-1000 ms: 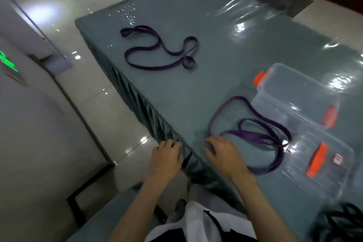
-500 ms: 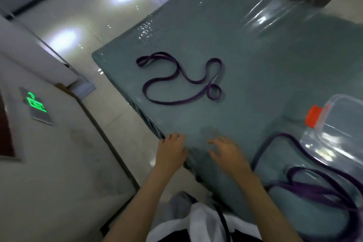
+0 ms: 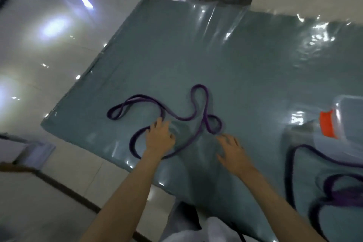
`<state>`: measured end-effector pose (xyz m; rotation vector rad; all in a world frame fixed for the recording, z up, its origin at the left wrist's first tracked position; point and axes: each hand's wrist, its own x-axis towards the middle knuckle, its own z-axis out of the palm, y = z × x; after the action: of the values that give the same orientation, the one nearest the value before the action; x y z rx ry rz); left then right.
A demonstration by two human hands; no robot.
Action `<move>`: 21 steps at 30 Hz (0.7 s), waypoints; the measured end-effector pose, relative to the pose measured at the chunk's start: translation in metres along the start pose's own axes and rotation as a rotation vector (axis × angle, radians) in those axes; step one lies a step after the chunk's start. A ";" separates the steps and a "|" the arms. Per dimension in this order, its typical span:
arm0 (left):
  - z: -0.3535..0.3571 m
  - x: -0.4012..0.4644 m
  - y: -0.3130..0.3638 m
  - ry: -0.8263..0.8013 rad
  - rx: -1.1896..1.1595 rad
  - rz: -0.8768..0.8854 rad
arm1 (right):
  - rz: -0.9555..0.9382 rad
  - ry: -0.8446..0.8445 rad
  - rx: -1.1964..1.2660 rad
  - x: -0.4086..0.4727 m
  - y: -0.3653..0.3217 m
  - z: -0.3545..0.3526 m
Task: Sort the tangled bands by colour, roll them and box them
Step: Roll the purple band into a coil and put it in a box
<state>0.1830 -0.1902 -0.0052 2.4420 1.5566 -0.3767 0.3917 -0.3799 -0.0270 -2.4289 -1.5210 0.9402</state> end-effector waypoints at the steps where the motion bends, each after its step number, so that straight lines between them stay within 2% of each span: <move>1: -0.007 0.018 -0.007 -0.010 0.035 0.028 | 0.046 -0.014 0.011 0.010 -0.008 0.000; 5: -0.025 0.083 -0.031 -0.046 0.161 0.235 | 0.165 -0.033 -0.051 0.058 -0.028 -0.006; 9: -0.030 0.123 -0.041 -0.034 0.303 0.390 | 0.220 0.031 -0.059 0.090 -0.043 -0.014; 11: -0.031 0.137 -0.042 -0.019 0.395 0.385 | 0.188 0.040 -0.089 0.102 -0.048 -0.015; 14: -0.030 0.143 -0.055 -0.021 0.404 0.347 | 0.184 0.061 -0.117 0.114 -0.052 -0.014; 17: -0.026 0.134 -0.082 0.019 0.251 0.329 | 0.151 -0.004 -0.036 0.117 -0.049 -0.016; 21: -0.005 0.102 -0.117 -0.028 -0.233 0.366 | -0.002 -0.013 -0.075 0.121 -0.051 -0.019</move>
<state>0.1183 -0.0536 -0.0397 2.4515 1.0423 -0.1515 0.3991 -0.2486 -0.0432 -2.4764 -1.5912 0.9167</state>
